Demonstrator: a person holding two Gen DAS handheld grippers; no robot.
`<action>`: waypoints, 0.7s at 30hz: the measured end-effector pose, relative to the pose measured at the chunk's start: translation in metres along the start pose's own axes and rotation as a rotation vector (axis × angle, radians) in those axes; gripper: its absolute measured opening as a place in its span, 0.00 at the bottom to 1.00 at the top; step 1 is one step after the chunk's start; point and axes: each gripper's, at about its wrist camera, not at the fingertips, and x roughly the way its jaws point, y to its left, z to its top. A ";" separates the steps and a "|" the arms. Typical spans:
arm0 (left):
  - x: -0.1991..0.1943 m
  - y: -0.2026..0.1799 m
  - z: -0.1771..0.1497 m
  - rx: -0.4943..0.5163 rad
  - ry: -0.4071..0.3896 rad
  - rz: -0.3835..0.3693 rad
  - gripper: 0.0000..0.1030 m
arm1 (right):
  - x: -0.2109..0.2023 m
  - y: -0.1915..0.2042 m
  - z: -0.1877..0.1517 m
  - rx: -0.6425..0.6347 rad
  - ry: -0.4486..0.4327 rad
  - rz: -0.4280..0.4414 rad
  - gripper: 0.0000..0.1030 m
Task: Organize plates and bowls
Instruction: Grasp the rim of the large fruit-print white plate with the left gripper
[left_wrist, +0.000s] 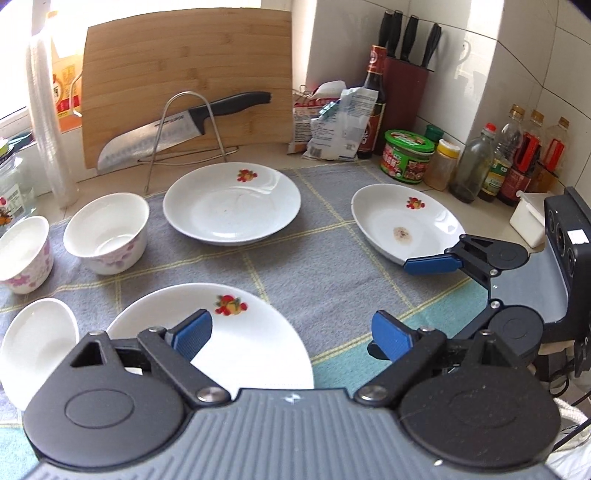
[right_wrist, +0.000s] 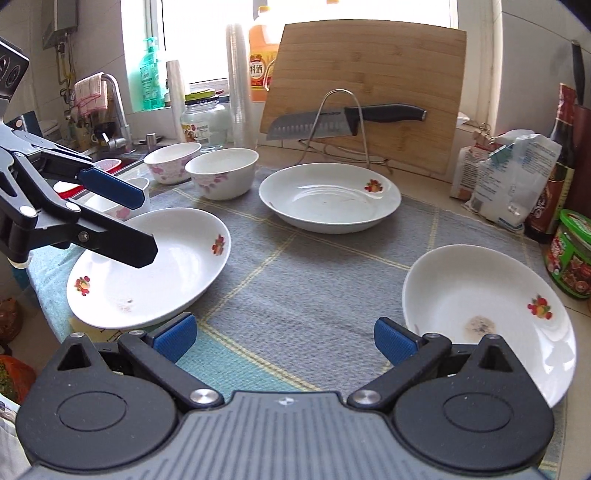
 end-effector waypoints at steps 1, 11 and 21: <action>-0.002 0.007 -0.002 -0.007 0.008 0.005 0.90 | 0.004 0.005 0.001 0.000 0.007 0.002 1.00; -0.007 0.054 -0.015 0.049 0.073 -0.011 0.90 | 0.027 0.056 0.002 -0.053 0.065 0.080 1.00; 0.021 0.086 0.022 0.121 0.181 -0.101 0.90 | 0.032 0.088 -0.009 -0.170 0.116 0.105 1.00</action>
